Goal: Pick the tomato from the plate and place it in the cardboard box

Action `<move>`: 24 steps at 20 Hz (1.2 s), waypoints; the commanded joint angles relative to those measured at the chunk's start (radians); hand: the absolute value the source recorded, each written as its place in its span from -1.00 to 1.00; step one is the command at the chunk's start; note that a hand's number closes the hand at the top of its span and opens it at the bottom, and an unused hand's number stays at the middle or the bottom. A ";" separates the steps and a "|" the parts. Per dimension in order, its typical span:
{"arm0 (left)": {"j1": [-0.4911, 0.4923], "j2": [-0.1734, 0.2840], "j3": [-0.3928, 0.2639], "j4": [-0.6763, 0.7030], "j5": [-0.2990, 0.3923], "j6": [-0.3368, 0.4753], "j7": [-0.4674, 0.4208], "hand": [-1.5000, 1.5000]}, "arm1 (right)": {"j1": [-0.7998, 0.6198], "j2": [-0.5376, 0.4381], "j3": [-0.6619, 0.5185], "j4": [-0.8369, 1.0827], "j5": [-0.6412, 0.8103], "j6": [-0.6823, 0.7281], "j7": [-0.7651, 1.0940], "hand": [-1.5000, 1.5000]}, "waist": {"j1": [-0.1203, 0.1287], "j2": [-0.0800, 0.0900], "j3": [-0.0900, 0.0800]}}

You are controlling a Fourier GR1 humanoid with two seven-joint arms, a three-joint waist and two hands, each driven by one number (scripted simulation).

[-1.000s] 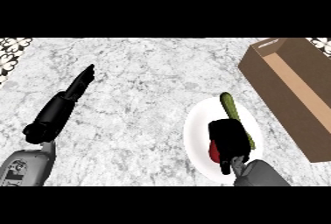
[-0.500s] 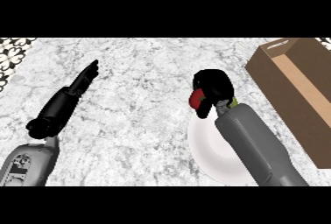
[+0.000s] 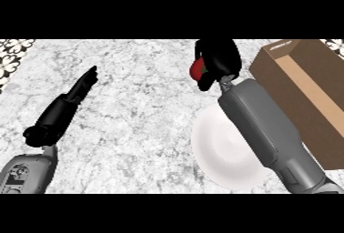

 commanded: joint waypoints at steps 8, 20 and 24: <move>0.061 -0.002 0.001 -0.031 -0.009 -0.007 -0.005 0.00 | -0.072 -0.095 -0.226 -0.173 0.040 -0.082 0.326 1.00 | -0.017 -0.009 0.000; 0.024 -0.033 -0.007 -0.018 -0.050 0.009 -0.025 0.00 | 0.022 -0.373 -0.419 0.006 -0.015 -0.088 0.117 1.00 | -0.009 0.002 0.000; 0.018 -0.040 -0.008 -0.004 -0.046 0.000 -0.021 0.00 | 0.047 -0.418 -0.455 0.092 -0.084 0.047 0.063 1.00 | -0.011 0.002 0.001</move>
